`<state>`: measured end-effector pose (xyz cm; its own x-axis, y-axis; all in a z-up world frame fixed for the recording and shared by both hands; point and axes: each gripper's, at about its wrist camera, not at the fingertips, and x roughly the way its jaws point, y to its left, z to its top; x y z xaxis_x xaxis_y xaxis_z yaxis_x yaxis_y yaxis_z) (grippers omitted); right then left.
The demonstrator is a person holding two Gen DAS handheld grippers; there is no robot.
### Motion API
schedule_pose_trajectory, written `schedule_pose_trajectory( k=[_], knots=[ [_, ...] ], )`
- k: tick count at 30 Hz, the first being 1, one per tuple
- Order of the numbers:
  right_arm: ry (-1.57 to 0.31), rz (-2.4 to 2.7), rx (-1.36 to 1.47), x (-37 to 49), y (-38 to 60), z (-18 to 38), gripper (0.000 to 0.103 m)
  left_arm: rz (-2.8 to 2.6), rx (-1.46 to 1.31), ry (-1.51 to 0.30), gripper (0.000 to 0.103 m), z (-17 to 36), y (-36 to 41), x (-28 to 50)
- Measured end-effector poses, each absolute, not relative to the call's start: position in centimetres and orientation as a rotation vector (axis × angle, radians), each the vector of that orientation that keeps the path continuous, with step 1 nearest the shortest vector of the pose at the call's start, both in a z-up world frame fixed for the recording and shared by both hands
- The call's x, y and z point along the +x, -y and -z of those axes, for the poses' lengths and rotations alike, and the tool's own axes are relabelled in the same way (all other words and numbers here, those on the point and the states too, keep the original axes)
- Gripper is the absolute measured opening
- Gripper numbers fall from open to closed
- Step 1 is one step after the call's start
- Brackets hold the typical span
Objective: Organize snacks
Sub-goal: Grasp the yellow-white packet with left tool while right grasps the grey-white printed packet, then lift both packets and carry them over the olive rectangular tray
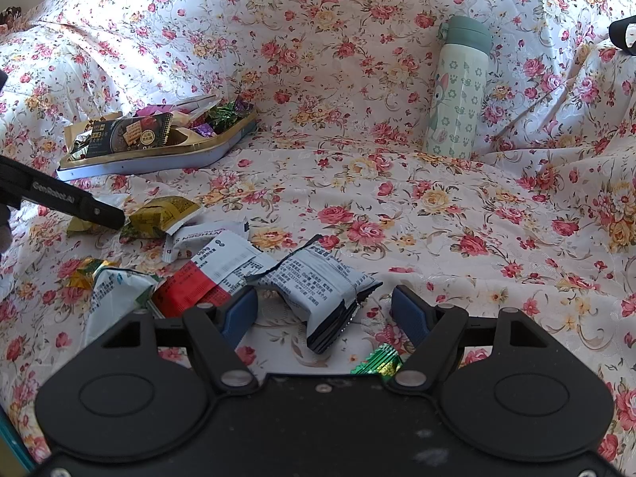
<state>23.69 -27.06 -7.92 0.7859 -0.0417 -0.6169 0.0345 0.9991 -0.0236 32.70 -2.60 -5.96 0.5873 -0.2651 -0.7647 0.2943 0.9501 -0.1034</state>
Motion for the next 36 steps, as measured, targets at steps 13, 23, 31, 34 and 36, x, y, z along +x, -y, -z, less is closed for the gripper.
schedule_pose_trajectory(
  k=[13, 23, 31, 34, 36],
  knots=[
    [-0.632, 0.101, 0.023, 23.2, 27.8, 7.9, 0.055, 0.297, -0.018, -0.886, 0.061, 2.8, 1.0, 29.0],
    [-0.628, 0.114, 0.025, 23.1, 27.7, 7.8, 0.051, 0.314, -0.035, -0.874, 0.061, 0.9, 0.4, 24.3],
    [-0.642, 0.116, -0.011, 23.2, 27.3, 7.8, 0.057, 0.374, -0.039, -0.874, 0.061, -0.5, 0.6, 19.2],
    [-0.649, 0.111, -0.015, 23.3, 27.2, 7.8, 0.062, 0.373, -0.022, -0.887, 0.061, -0.3, 0.8, 17.5],
    [-0.656, 0.106, -0.024, 23.5, 27.2, 7.8, 0.068, 0.354, 0.005, -0.891, 0.061, 0.0, 0.9, 16.5]
  ],
)
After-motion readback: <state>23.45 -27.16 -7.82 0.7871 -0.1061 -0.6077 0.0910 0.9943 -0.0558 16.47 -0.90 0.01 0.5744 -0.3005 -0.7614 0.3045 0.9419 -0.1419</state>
